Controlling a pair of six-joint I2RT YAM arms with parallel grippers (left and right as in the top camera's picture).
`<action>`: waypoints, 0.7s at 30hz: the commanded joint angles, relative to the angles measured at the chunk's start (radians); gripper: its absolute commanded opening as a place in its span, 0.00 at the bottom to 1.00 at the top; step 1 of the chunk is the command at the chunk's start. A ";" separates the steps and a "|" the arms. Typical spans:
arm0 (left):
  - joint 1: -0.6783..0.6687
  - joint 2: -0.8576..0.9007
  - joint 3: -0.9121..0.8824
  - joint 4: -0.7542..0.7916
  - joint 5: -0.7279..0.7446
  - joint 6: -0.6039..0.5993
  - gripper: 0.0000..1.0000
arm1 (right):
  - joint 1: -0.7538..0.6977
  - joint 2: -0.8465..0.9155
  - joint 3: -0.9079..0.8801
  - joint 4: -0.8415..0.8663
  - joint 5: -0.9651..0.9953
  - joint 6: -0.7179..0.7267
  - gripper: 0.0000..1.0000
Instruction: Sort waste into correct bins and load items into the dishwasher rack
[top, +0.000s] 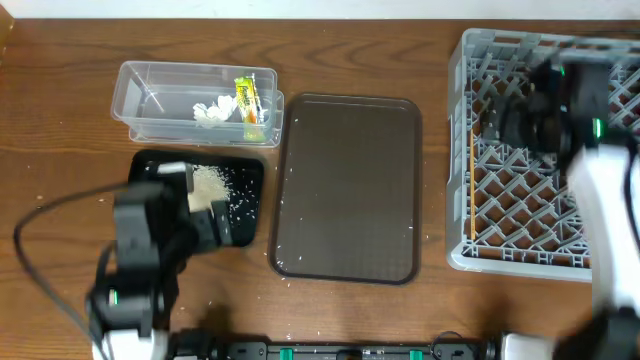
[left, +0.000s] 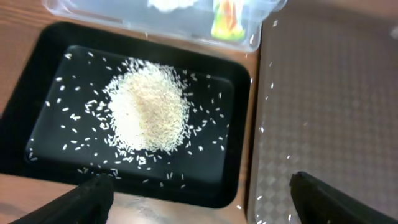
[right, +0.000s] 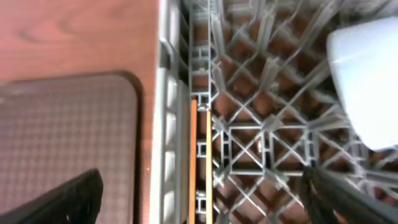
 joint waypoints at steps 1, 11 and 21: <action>-0.003 -0.110 -0.054 0.030 -0.002 0.003 0.94 | 0.005 -0.228 -0.216 0.134 0.059 0.026 0.99; -0.002 -0.185 -0.060 0.037 -0.002 0.003 0.95 | 0.005 -0.610 -0.502 0.129 0.090 0.025 0.99; -0.002 -0.185 -0.060 0.037 -0.002 0.003 0.95 | 0.005 -0.633 -0.510 -0.201 0.090 0.025 0.99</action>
